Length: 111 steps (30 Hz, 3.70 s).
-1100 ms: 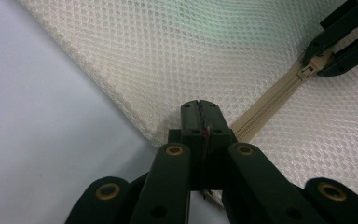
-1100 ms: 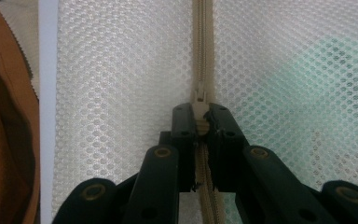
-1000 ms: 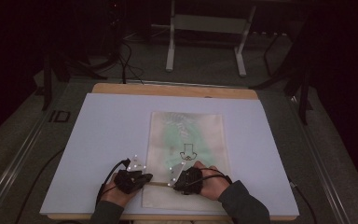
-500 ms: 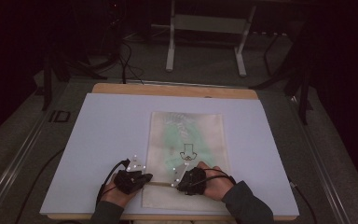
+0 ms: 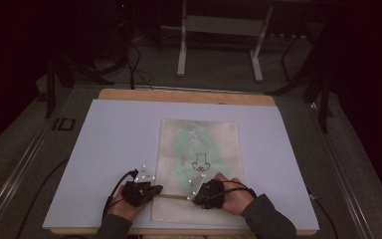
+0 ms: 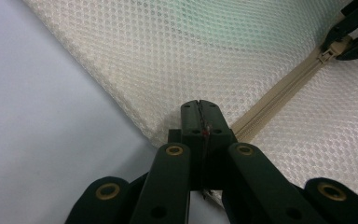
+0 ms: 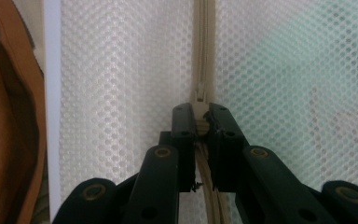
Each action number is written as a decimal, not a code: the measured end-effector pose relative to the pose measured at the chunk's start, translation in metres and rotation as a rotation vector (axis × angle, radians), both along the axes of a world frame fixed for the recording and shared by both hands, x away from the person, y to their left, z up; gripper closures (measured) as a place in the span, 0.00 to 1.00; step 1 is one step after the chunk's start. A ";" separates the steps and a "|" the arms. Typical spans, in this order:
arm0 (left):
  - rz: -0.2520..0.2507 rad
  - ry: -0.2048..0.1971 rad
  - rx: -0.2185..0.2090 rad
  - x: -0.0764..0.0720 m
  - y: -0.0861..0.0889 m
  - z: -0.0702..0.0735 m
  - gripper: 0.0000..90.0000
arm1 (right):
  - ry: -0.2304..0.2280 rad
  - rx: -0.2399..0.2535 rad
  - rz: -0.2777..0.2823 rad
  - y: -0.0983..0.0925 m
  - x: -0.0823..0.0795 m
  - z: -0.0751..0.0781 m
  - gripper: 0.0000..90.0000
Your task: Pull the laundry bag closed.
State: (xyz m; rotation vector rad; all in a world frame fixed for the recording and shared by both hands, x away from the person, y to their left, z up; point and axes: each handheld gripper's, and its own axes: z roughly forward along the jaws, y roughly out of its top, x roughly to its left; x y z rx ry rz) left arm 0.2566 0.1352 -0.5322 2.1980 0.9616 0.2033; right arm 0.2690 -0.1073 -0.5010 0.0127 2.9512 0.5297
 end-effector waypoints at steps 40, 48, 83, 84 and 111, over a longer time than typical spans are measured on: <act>0.004 0.001 0.005 -0.001 -0.001 0.000 0.99 | 0.016 -0.026 -0.015 -0.025 -0.002 0.004 0.92; 0.004 0.000 0.006 -0.001 -0.001 0.001 0.99 | 0.019 -0.029 -0.033 -0.034 -0.003 0.005 0.92; 0.005 0.000 0.007 -0.001 -0.001 0.001 0.99 | 0.023 -0.017 -0.066 -0.057 -0.004 0.007 0.92; 0.004 0.001 0.006 -0.001 -0.001 0.001 0.99 | 0.024 -0.016 -0.066 -0.057 -0.004 0.007 0.92; 0.004 -0.001 0.014 -0.001 -0.002 0.001 0.99 | 0.037 -0.016 -0.101 -0.076 -0.003 0.008 0.92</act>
